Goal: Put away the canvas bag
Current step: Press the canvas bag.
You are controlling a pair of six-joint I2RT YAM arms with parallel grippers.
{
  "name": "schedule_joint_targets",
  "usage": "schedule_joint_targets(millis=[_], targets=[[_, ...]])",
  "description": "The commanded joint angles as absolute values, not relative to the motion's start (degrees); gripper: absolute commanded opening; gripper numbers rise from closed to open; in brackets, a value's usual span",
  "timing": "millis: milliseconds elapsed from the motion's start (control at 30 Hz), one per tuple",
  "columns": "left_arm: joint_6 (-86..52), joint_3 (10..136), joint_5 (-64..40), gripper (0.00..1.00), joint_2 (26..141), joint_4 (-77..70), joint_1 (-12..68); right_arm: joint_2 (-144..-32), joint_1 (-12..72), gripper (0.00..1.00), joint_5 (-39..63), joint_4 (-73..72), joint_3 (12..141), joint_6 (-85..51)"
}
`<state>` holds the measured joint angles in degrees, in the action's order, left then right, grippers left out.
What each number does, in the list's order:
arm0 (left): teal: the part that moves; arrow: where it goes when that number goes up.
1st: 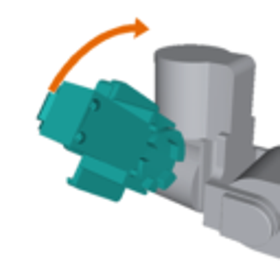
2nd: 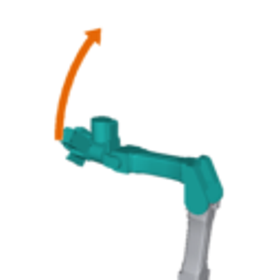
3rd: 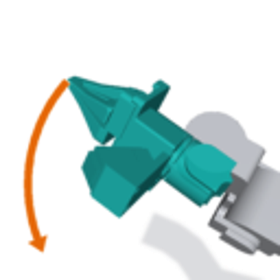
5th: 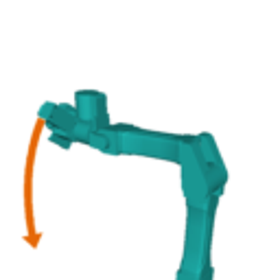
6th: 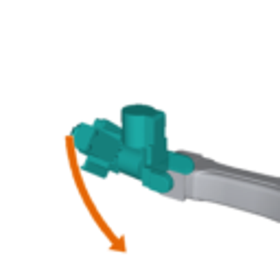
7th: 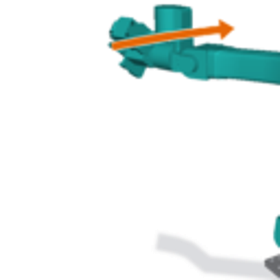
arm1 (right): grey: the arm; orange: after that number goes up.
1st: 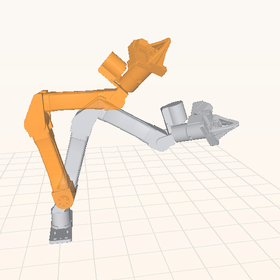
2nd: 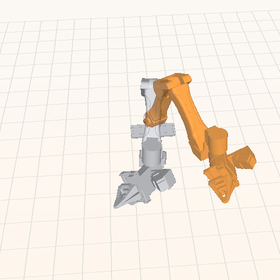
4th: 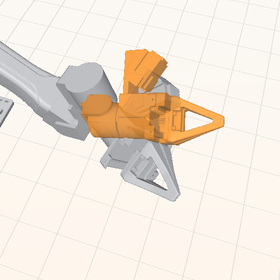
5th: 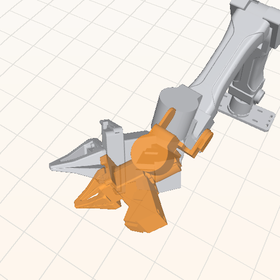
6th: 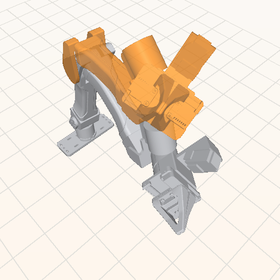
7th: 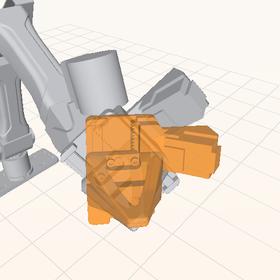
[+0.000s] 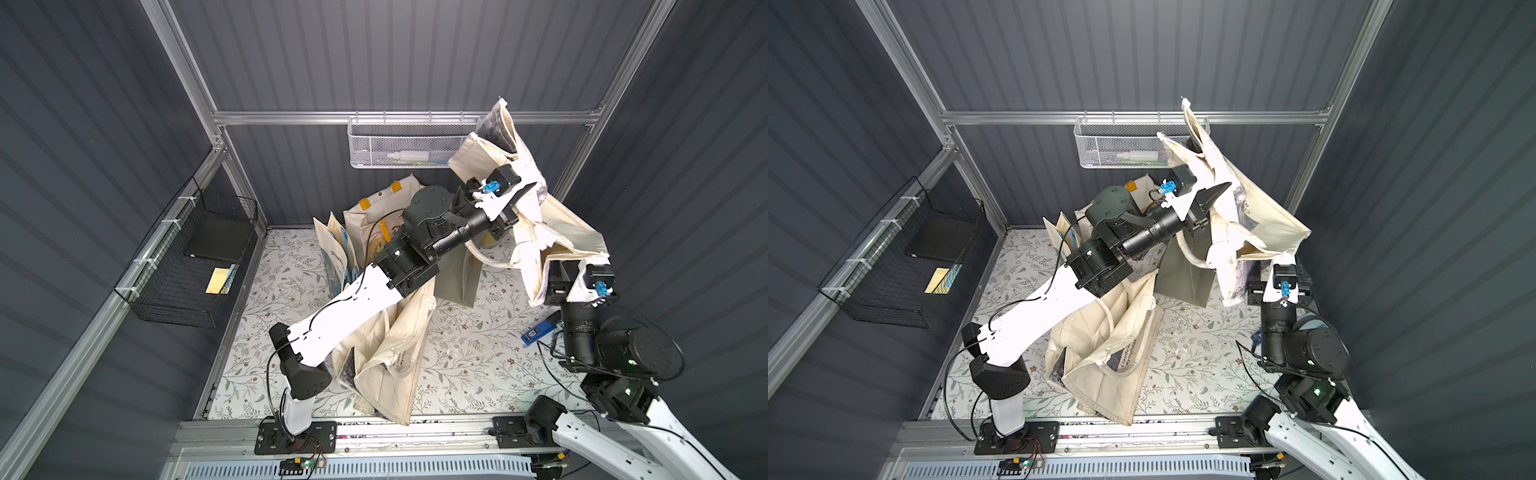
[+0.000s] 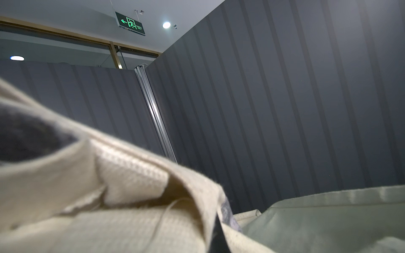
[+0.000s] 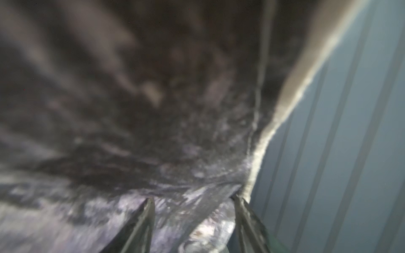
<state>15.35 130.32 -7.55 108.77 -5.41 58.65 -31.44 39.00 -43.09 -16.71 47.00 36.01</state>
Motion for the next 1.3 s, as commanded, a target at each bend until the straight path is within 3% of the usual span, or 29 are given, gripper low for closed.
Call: schedule_joint_targets(millis=[0,100,200,400,600,733,1033,1267], targets=[[10.2,130.94,-11.12,0.0,104.36,-8.41,58.68,-33.98,27.41,0.62,-28.15,-20.03,47.52,28.28],[10.6,131.14,-9.91,0.0,104.41,-8.53,58.28,-36.33,17.25,0.63,-16.29,-19.03,47.2,21.68],[14.81,131.76,-6.26,0.0,105.04,-8.46,58.28,-37.69,14.69,0.64,-10.71,-19.05,48.7,20.38],[24.39,134.93,1.08,0.0,108.07,-7.2,58.27,-39.74,14.5,0.75,-8.83,-9.34,55.04,23.45],[31.64,137.24,5.94,0.0,110.77,-9.46,58.27,-36.24,14.41,0.93,-10.35,2.88,58.51,27.21],[35.31,140.54,7.27,0.0,113.0,-9.45,58.3,-34.38,14.41,0.98,-10.98,10.32,60.59,28.73],[40.01,142.43,9.85,0.0,115.07,-10.91,58.28,-30.86,14.41,0.98,-5.27,23.18,61.16,32.01],[38.64,141.27,10.18,0.0,114.31,-10.71,58.27,-26.34,14.42,0.98,-0.74,20.83,55.03,32.34]])
